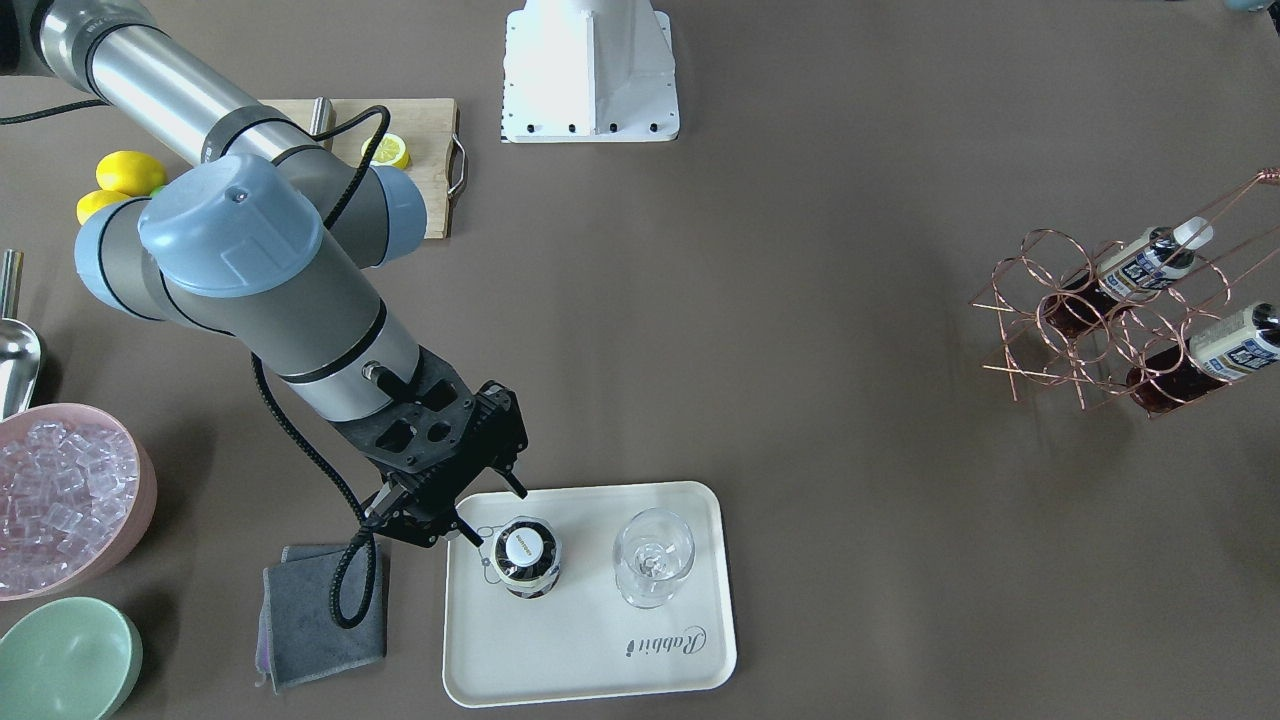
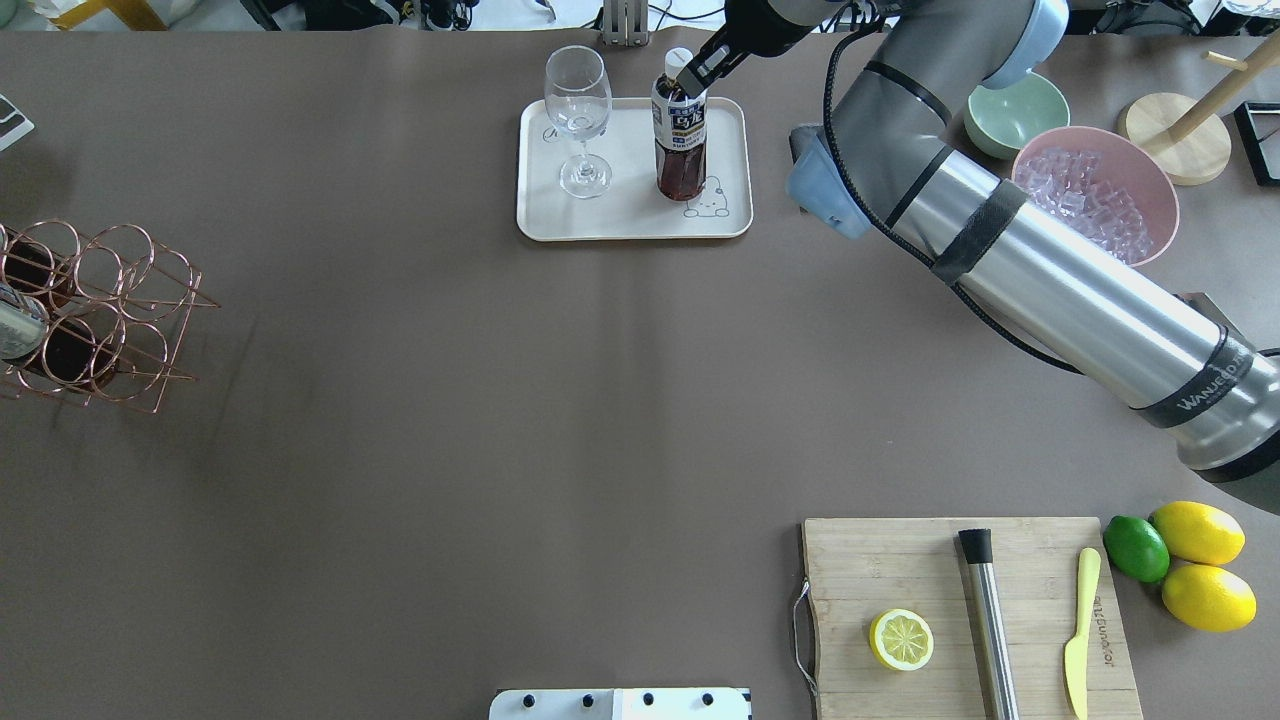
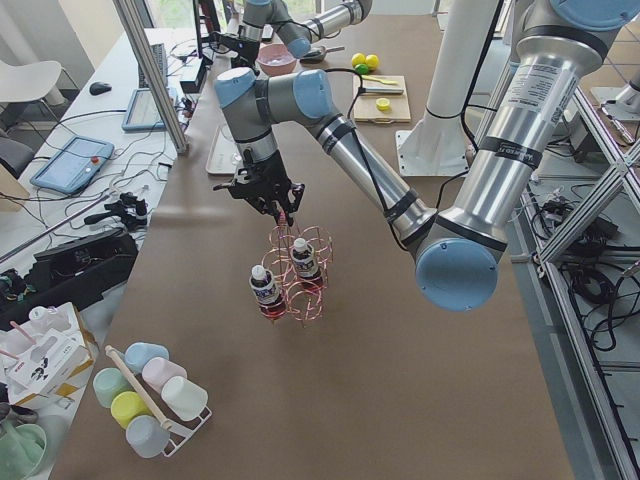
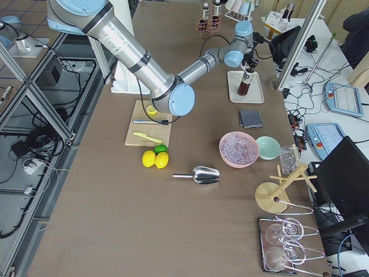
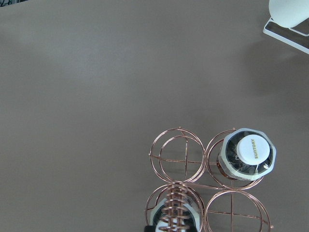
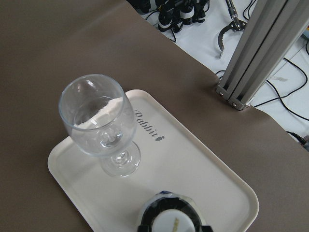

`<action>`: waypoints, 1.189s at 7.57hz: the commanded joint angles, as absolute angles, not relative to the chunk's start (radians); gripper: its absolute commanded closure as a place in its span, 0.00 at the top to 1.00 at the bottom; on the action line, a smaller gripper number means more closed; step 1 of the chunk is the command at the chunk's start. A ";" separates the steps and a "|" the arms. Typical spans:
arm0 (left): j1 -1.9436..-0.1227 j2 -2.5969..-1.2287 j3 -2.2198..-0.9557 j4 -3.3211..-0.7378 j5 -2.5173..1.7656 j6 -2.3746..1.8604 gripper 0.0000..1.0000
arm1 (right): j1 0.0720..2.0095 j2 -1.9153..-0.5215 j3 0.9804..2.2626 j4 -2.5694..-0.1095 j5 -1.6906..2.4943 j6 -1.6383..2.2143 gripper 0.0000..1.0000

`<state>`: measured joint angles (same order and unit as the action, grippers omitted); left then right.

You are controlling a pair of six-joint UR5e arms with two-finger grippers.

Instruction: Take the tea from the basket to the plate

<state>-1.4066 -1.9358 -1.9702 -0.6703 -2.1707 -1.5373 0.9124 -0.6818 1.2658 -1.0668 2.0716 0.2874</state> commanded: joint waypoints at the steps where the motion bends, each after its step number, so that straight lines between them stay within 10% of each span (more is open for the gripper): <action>1: -1.410 -1.915 -1.928 -0.725 -2.163 -1.536 0.00 | 0.911 -0.690 1.292 -1.071 2.071 0.296 1.00; 9: -1.442 -2.060 -1.711 -0.795 -2.163 -1.491 0.00 | 1.162 -1.033 1.778 -1.452 2.285 0.206 1.00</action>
<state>-1.4183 -1.9814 -1.8058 -0.7906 -2.1629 -1.5208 1.0629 -0.9316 1.6766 -1.3316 2.2049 0.2150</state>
